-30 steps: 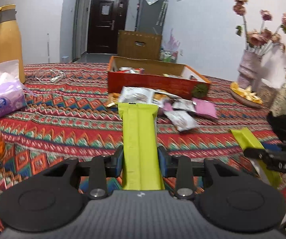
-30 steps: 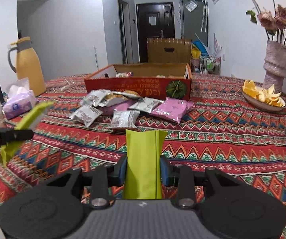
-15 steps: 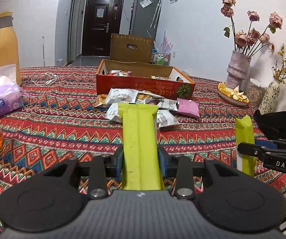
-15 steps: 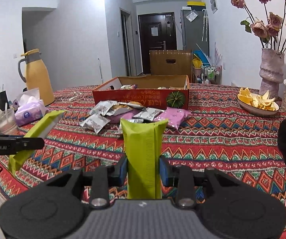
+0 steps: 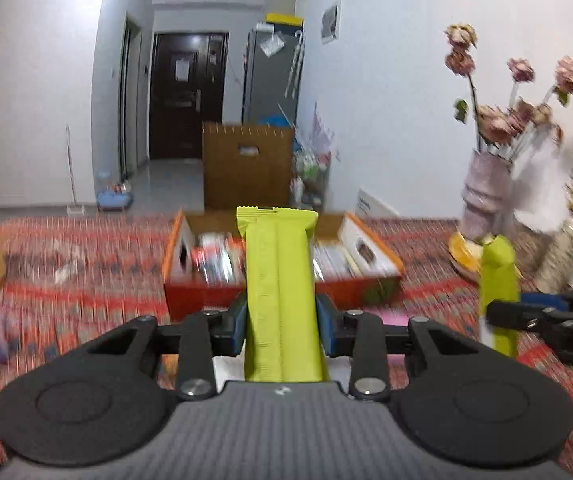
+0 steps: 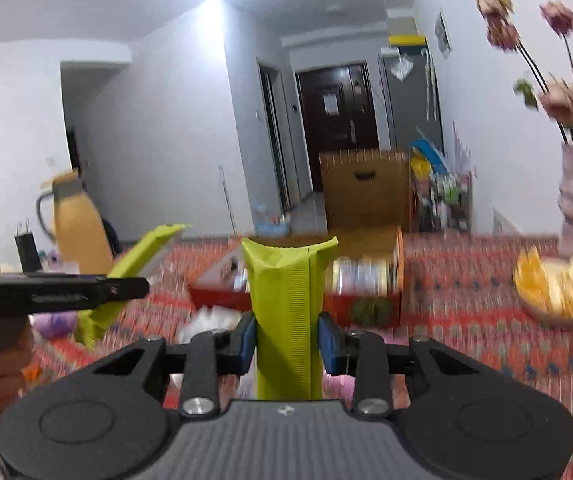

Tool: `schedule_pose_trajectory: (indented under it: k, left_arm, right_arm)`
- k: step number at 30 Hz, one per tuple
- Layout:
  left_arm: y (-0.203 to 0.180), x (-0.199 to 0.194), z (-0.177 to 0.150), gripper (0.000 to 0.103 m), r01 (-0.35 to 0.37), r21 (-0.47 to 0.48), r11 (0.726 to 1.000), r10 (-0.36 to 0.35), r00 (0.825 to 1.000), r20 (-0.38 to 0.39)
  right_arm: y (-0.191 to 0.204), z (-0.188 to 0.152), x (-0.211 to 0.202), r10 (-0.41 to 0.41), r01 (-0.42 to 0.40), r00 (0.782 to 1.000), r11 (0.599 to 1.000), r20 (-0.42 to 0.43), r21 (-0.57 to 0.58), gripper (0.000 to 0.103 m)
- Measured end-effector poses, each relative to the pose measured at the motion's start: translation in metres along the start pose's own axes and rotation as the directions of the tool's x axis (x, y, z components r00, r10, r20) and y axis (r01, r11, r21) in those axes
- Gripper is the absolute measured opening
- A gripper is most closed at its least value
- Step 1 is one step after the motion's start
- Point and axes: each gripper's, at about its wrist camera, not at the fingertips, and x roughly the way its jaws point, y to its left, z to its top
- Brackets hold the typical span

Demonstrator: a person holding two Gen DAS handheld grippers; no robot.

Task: Organize snacks
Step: 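Carry both green bars into the orange box and open both tools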

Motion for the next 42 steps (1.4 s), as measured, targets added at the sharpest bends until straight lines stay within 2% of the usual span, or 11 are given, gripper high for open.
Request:
schedule_pose_trajectory:
  k: [6,10,13,16,18,22,24,26,29,36,42]
  left_arm:
    - [0.015,0.094,0.069,0.035,0.011,-0.037,0.999,-0.012,0.999,-0.035]
    - [0.027,0.166,0.093,0.035,-0.006,-0.100,0.995,-0.005,0.994,-0.110]
    - [0.029,0.219,0.091,0.035,-0.030,-0.105,0.994,0.014,0.988,-0.153]
    - [0.033,0.263,0.074,0.034,-0.051,-0.139,0.989,0.020,0.976,-0.216]
    - [0.033,0.288,0.060,0.034,-0.088,-0.139,0.986,0.048,0.963,-0.266]
    - [0.039,0.310,0.040,0.039,-0.112,-0.164,0.980,0.056,0.947,-0.315]
    - [0.041,0.311,0.034,0.046,-0.077,-0.161,0.984,0.020,0.944,-0.330]
    - [0.040,0.308,0.033,0.046,-0.043,-0.139,0.989,-0.006,0.943,-0.333]
    - [0.038,0.285,0.040,0.051,0.000,-0.132,0.991,-0.041,0.951,-0.307]
    - [0.051,0.193,0.065,0.056,-0.058,-0.026,0.998,0.052,0.977,-0.205]
    - [0.058,0.083,0.046,0.072,-0.088,0.036,0.996,0.091,0.990,-0.106]
  right_arm:
    - [-0.033,0.082,0.089,0.086,-0.085,0.996,0.993,-0.005,0.080,0.032]
    - [-0.046,0.119,0.184,0.081,-0.069,0.990,0.991,-0.112,0.111,0.031]
    - [-0.062,0.116,0.256,0.068,-0.027,0.974,0.982,-0.217,0.185,0.031]
    - [-0.081,0.093,0.319,0.052,0.042,0.946,0.958,-0.319,0.283,0.031]
    - [-0.087,0.076,0.345,0.012,0.102,0.930,0.952,-0.368,0.288,0.031]
    - [-0.094,0.053,0.371,-0.004,0.139,0.911,0.944,-0.413,0.298,0.035]
    - [-0.089,0.048,0.374,-0.013,0.140,0.901,0.955,-0.433,0.263,0.041]
    - [-0.082,0.050,0.368,0.005,0.103,0.913,0.965,-0.408,0.243,0.055]
    - [-0.075,0.062,0.350,-0.018,0.098,0.930,0.975,-0.368,0.200,0.056]
    - [-0.061,0.096,0.252,-0.098,0.100,0.961,0.995,-0.257,-0.004,0.062]
    - [-0.045,0.090,0.148,-0.123,0.098,0.972,0.986,-0.199,-0.132,0.075]
